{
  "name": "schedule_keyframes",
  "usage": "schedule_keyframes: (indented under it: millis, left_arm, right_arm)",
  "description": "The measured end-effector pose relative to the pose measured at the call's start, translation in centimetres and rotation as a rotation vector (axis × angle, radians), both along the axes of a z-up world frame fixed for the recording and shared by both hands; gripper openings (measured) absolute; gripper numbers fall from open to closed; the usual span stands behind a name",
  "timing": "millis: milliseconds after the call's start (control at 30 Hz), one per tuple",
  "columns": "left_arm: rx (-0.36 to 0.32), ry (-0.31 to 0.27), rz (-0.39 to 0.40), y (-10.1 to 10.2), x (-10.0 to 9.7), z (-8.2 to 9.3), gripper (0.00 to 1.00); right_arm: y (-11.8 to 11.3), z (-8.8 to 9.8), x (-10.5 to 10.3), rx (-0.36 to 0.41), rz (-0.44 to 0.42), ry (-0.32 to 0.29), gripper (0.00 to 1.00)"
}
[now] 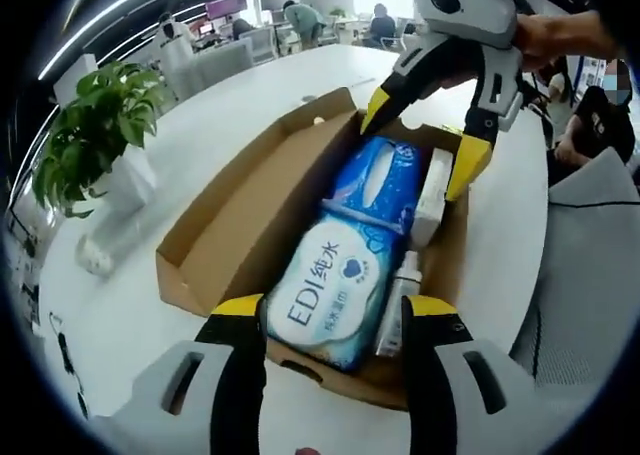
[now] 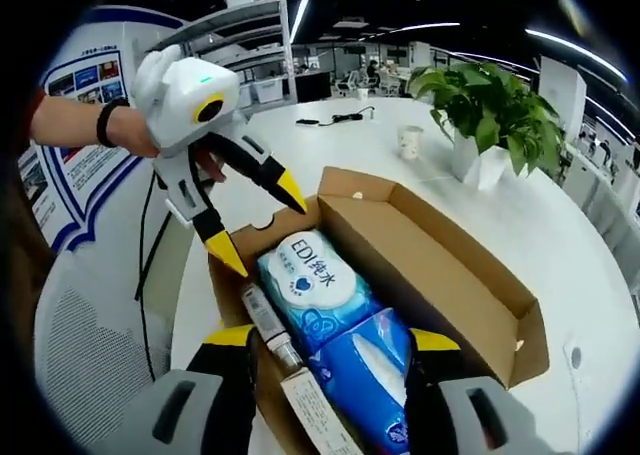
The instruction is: Operate the shoe box by opening the lid, removing the specified soft item, and placing it in the target area until the item is outside and the box remains undamaged.
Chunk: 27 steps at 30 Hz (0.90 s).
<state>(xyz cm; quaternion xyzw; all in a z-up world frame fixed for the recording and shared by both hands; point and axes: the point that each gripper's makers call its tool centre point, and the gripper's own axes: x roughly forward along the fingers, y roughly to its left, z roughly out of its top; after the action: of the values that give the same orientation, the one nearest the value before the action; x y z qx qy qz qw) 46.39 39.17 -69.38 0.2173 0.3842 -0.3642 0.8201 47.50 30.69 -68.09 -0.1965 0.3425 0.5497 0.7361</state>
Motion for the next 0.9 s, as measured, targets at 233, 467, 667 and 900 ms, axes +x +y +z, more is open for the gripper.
schedule_keyframes:
  millis: [233,467,667,900]
  left_arm:
    - [0.062,0.028,-0.035,0.8,0.5,-1.7,0.55]
    - [0.073,0.050,-0.075,0.5,0.7,-2.8,0.55]
    - [0.106,0.061,-0.121,0.4,0.9,-4.0,0.55]
    - [0.129,0.084,-0.143,0.5,1.5,-5.5,0.58]
  right_arm:
    - [2.2,-2.2,1.0,-0.017,0.028,0.022,0.58]
    - [3.9,-3.5,0.8,-0.045,0.083,0.035,0.60]
    - [4.6,-5.6,1.0,-0.106,0.158,0.015,0.61]
    - [4.6,-7.5,1.5,-0.157,0.188,0.022,0.62]
